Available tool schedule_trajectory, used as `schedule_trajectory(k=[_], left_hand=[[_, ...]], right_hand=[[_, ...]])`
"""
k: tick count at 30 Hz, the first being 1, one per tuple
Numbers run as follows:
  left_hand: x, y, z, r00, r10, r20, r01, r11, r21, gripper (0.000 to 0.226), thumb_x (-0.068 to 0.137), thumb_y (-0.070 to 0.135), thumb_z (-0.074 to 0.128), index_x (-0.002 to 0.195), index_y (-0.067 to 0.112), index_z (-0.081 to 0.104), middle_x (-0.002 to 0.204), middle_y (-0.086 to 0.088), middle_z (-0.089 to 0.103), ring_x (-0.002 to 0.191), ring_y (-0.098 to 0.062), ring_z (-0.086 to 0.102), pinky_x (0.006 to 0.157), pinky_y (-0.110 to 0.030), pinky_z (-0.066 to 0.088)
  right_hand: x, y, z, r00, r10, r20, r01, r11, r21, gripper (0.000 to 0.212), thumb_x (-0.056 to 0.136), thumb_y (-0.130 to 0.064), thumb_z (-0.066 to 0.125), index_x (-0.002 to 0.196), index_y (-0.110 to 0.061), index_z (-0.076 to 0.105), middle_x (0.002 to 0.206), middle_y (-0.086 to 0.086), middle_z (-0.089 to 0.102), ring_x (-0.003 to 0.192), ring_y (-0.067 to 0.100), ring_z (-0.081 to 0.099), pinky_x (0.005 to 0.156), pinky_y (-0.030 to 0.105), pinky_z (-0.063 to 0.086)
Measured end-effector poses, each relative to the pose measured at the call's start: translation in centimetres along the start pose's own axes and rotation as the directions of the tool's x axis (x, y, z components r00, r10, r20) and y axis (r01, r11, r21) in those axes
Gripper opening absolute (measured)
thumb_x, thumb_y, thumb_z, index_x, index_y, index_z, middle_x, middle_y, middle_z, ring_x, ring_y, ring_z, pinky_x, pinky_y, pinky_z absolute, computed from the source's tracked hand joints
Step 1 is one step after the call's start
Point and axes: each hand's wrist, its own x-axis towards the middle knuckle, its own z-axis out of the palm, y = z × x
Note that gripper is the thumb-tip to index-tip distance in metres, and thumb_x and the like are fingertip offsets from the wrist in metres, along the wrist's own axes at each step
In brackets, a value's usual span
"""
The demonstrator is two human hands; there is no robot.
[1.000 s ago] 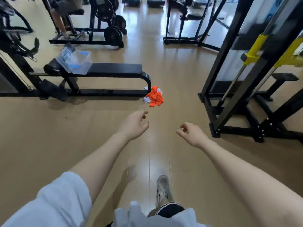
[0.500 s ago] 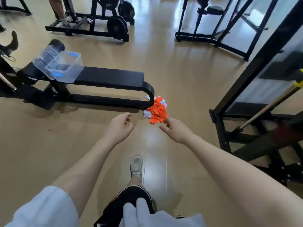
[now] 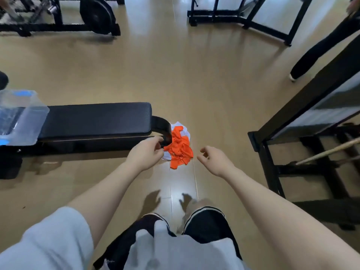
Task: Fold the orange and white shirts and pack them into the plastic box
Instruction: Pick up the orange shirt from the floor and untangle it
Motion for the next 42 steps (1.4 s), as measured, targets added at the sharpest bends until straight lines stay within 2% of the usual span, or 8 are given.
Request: schedule_trajectory(k=[6,14,19,24,28,31,36,42], left_hand=[[14.6,2.2,1.5,0.995,0.011,0.098,-0.003,0.997,-0.076,0.038,0.088,0.021,0.048,0.125,0.018,0.05,0.103,0.0,0.063,0.097,-0.022,0.059,0.082,-0.036,0.049],[32.7,2.3,5.7,0.95,-0.302,0.077,0.311,0.908,-0.281,0.036,0.089,0.017,0.047,0.125,0.018,0.051,0.097,0.003,0.062,0.088,-0.016,0.057,0.08,-0.029,0.044],[41.7,-1.8,12.2,0.9,-0.418,0.122,0.434,0.838,-0.33,0.033,0.089,0.014,0.048,0.122,0.015,0.054,0.097,-0.001,0.065,0.094,-0.019,0.06,0.081,-0.025,0.041],[50.3,-8.5,23.5,0.874,-0.462,0.15,0.485,0.822,-0.298,0.033,0.088,0.012,0.048,0.119,0.014,0.056,0.102,-0.004,0.063,0.1,-0.021,0.057,0.083,-0.025,0.04],[54.4,-13.2,31.8,0.903,-0.421,0.081,0.429,0.881,-0.2,0.033,0.087,0.012,0.048,0.12,0.014,0.055,0.117,-0.006,0.056,0.111,-0.022,0.051,0.083,-0.022,0.033],[56.2,-16.2,36.5,0.916,-0.385,0.113,0.401,0.892,-0.211,0.037,0.088,0.012,0.047,0.124,0.014,0.053,0.122,-0.001,0.056,0.113,-0.014,0.051,0.079,-0.01,0.028],[57.5,-18.7,40.9,0.899,-0.407,0.16,0.436,0.855,-0.281,0.034,0.087,0.01,0.048,0.119,0.015,0.057,0.117,-0.001,0.062,0.106,-0.013,0.057,0.094,-0.022,0.041],[56.9,-17.6,39.2,0.871,-0.444,0.21,0.491,0.797,-0.351,0.03,0.087,0.011,0.052,0.115,0.017,0.06,0.105,0.004,0.067,0.095,-0.009,0.061,0.082,-0.013,0.043]], right_hand=[[14.4,4.4,-4.7,0.996,0.086,0.037,-0.086,0.996,0.003,0.032,0.093,-0.022,0.048,0.117,-0.002,0.055,0.116,0.017,0.062,0.109,0.03,0.055,0.085,0.03,0.04],[32.7,8.9,-5.4,0.964,0.13,0.231,-0.133,0.991,-0.005,0.025,0.09,-0.014,0.047,0.106,-0.003,0.062,0.109,0.016,0.066,0.104,0.032,0.058,0.082,0.031,0.042],[43.2,12.8,1.1,0.916,0.15,0.371,-0.126,0.988,-0.088,0.023,0.09,-0.021,0.045,0.102,-0.007,0.058,0.108,0.015,0.063,0.102,0.032,0.057,0.078,0.035,0.043],[53.9,18.3,13.3,0.909,0.207,0.362,-0.249,0.966,0.072,0.02,0.089,-0.018,0.047,0.1,-0.005,0.058,0.108,0.018,0.062,0.102,0.034,0.056,0.081,0.037,0.042],[60.1,22.6,23.8,0.84,0.441,0.316,-0.538,0.755,0.375,0.022,0.089,-0.014,0.05,0.107,-0.009,0.061,0.111,0.015,0.065,0.104,0.031,0.059,0.088,0.037,0.047],[63.3,24.7,30.4,0.805,0.527,0.274,-0.592,0.674,0.442,0.03,0.09,-0.021,0.053,0.116,-0.008,0.058,0.119,0.016,0.061,0.111,0.031,0.056,0.094,0.035,0.043],[67.2,26.7,36.3,0.728,0.598,0.336,-0.667,0.503,0.55,0.034,0.087,-0.026,0.057,0.118,-0.011,0.058,0.116,0.011,0.064,0.109,0.029,0.058,0.096,0.035,0.044],[66.2,25.3,32.1,0.859,0.475,0.189,-0.491,0.666,0.562,0.014,0.089,-0.023,0.054,0.08,-0.014,0.059,0.084,0.009,0.066,0.081,0.026,0.058,0.075,0.038,0.044]])
